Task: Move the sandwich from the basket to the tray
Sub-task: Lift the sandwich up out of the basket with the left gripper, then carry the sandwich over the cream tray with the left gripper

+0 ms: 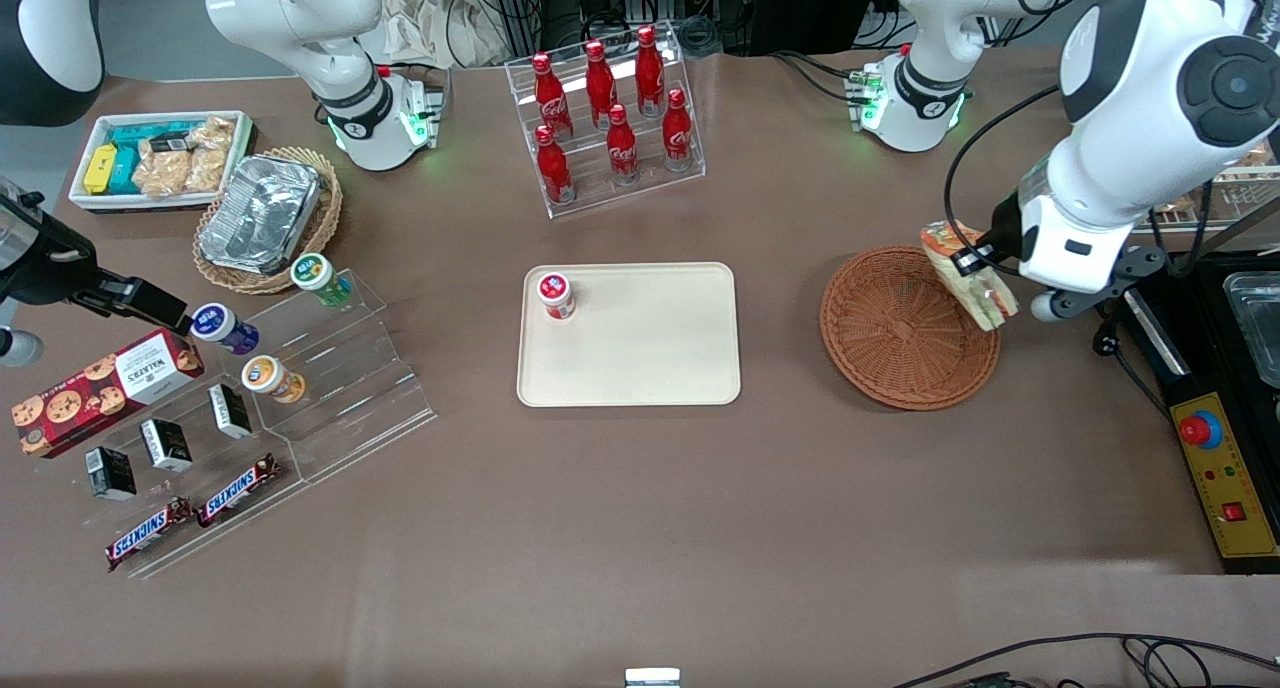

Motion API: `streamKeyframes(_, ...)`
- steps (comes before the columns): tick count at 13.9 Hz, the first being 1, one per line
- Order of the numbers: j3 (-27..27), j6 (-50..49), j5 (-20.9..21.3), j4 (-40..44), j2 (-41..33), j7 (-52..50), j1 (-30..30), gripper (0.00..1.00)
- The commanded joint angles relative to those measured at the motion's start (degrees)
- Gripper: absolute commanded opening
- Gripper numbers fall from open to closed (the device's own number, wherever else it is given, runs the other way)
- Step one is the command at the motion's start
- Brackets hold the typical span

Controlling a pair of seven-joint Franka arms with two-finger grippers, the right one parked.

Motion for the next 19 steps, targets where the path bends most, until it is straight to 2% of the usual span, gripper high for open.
streamKeyframes(1,-1.17,-0.43,-0.33,0.47,0.71,0.6,-2.86,0.0)
streamKeyframes(4,-1.35,1.58,-0.86,0.38,3.07,1.13,-6.2,0.0)
streamKeyframes(7,-1.7,5.18,0.02,0.82,5.71,-3.06,-11.47,0.0)
streamKeyframes(12,-1.79,12.3,0.28,0.29,7.91,-5.37,-16.05,0.0)
streamKeyframes(19,-2.14,29.34,0.63,-2.26,16.96,-4.41,-21.93,0.0)
